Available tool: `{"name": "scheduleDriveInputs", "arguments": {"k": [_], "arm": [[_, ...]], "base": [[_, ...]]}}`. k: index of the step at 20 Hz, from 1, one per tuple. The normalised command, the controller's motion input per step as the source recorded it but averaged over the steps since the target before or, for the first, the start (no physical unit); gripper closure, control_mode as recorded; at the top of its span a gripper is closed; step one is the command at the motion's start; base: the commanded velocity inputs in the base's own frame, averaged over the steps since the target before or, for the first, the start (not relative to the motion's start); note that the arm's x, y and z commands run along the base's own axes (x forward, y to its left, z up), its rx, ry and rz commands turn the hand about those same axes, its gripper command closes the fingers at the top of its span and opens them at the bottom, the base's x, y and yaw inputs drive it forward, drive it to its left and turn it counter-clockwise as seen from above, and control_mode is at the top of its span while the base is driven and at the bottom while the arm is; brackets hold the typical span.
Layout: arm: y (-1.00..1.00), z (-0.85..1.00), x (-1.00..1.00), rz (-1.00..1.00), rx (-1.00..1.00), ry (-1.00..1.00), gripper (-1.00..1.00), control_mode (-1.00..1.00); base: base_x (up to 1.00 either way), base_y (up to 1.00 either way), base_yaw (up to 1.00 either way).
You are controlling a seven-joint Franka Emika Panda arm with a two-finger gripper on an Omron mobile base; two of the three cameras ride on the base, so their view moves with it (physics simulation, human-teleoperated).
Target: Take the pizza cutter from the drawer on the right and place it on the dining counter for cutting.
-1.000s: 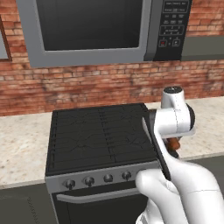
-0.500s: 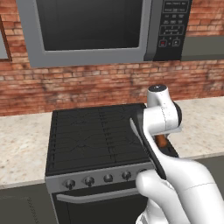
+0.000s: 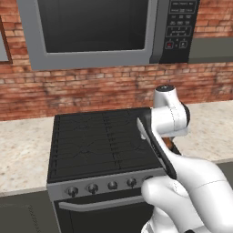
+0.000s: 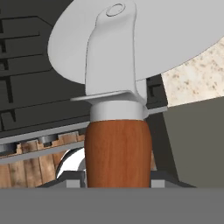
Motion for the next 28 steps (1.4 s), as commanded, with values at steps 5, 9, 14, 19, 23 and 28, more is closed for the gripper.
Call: {"name": "scheduleDriveInputs", "arguments": {"k": [5,9,14,19,23,28], "arm": [[-0.02,0.0,0.01,0.0,0.1,0.0,1.0,-1.0],[-0.02,0.0,0.0,0.0,0.11,0.0,1.0,-1.0],[0.0,0.0,0.0,0.0,0.1,0.0,1.0,-1.0],[0.0,0.0,0.0,0.0,0.02,0.0,1.0,1.0],[0.0,0.0,0.0,0.0,0.0,0.0,1.0,1.0],[0.0,0.0,0.0,0.0,0.0,0.0,1.0,1.0]], "base": [[0.0,0.0,0.0],[0.0,0.0,0.0],[0.0,0.0,0.0],[0.0,0.13,0.0],[-0.59,0.76,0.09],[-0.53,1.0,0.38]]}}
